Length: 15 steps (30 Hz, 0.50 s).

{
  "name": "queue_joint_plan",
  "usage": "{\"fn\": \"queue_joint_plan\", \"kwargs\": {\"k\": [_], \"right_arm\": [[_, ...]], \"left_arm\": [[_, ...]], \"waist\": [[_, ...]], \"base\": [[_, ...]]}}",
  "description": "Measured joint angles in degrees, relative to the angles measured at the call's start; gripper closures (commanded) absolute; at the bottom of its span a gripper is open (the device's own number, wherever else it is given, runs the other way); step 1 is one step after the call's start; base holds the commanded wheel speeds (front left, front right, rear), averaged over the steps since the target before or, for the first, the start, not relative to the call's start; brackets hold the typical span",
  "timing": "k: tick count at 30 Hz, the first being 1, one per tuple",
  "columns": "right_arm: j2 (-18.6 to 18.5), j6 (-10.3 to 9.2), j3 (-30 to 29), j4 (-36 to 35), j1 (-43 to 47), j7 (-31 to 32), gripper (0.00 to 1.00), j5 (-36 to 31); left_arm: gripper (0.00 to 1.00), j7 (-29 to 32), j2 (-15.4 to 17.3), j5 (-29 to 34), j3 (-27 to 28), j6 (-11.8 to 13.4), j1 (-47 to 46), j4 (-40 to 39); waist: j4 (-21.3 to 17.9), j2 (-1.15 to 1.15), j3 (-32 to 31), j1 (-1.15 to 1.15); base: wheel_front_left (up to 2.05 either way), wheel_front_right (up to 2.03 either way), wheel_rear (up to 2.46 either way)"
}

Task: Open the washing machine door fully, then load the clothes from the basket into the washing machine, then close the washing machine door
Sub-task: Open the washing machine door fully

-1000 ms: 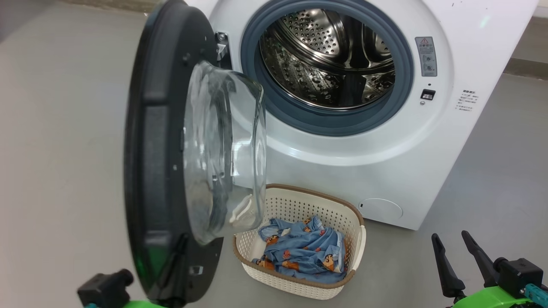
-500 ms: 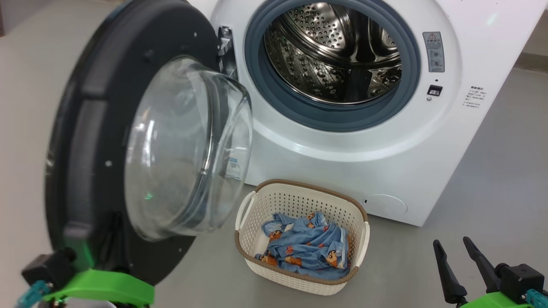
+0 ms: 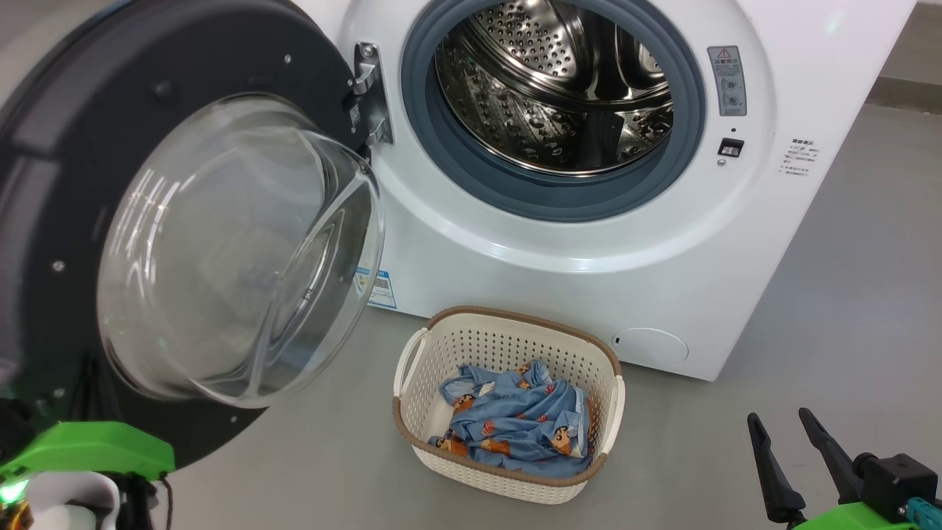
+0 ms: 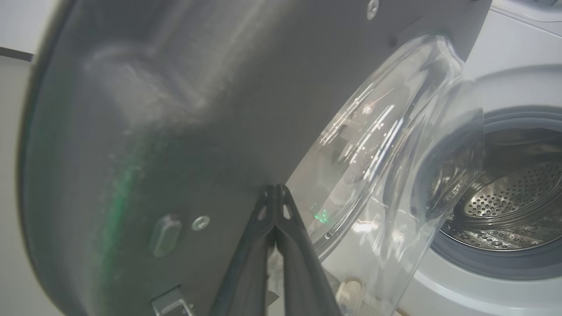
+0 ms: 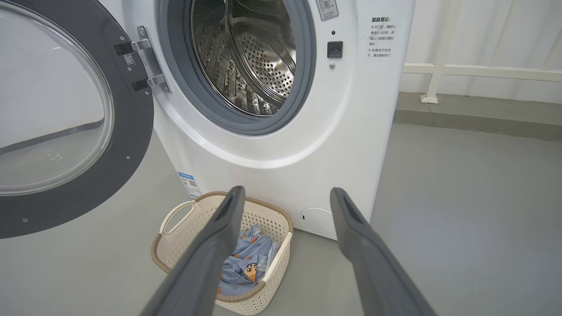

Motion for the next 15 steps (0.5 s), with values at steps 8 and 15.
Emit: {"fn": "queue_joint_plan", "kwargs": {"k": [8, 15], "right_arm": [[-0.01, 0.00, 0.09, 0.38, 0.01, 0.00, 0.00, 0.00], [-0.29, 0.00, 0.35, 0.54, 0.01, 0.00, 0.00, 0.00]], "left_arm": [[1.00, -1.60, 1.94, 1.13, 0.88, -2.20, -6.55, 12.03], [1.00, -2.01, 3.79, 3.74, 1.87, -3.26, -10.14, 19.35]], "waist": [[-0.41, 0.00, -0.48, 0.00], [-1.17, 0.00, -1.12, 0.00]], "base": [[0.00, 0.00, 0.00], [0.00, 0.00, 0.00]]}}
